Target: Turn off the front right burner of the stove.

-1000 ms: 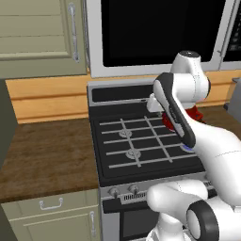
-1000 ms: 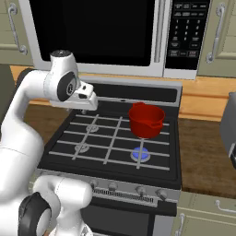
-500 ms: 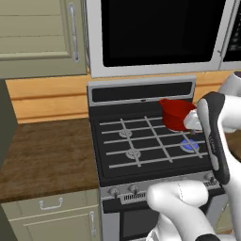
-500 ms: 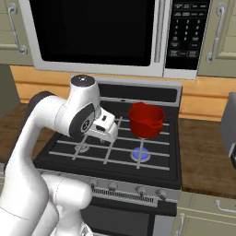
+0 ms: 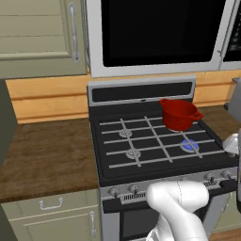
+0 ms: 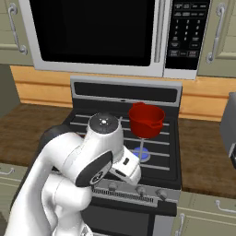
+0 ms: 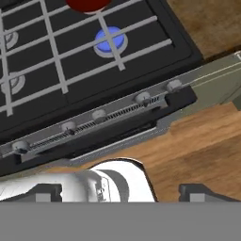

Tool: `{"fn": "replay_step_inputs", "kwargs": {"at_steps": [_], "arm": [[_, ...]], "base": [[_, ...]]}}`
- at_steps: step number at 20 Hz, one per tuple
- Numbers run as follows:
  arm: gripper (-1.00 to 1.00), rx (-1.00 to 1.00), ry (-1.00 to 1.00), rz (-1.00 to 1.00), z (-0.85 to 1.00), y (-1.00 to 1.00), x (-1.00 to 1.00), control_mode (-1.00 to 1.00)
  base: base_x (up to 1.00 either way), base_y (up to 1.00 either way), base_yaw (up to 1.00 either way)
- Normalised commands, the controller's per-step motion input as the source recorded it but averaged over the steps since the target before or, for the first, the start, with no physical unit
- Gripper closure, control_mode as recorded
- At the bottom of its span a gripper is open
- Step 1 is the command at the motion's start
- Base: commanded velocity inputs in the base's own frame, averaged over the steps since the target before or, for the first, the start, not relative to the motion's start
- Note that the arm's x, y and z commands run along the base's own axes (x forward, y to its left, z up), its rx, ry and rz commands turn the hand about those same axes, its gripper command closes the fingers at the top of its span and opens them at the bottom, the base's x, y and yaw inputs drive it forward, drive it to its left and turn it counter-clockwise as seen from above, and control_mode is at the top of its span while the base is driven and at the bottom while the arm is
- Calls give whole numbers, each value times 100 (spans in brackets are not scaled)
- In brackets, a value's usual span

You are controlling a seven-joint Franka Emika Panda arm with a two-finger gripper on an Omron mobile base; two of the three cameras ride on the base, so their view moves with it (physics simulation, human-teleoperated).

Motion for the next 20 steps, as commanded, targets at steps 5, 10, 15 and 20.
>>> {"fn": "replay_step_inputs", "kwargs": {"at_steps": [5, 10, 15, 20], "arm": [[-100, 0, 0, -10, -41, -100, -71, -100], [-100, -13, -10, 6, -44, -75, -25, -100], [-100, -25, -34, 22, -40, -48, -6, -100], [-100, -40, -32, 23, -70, -8, 0, -100]], "base": [[0, 0, 0], [0, 0, 0], [0, 0, 0], [0, 0, 0]]}}
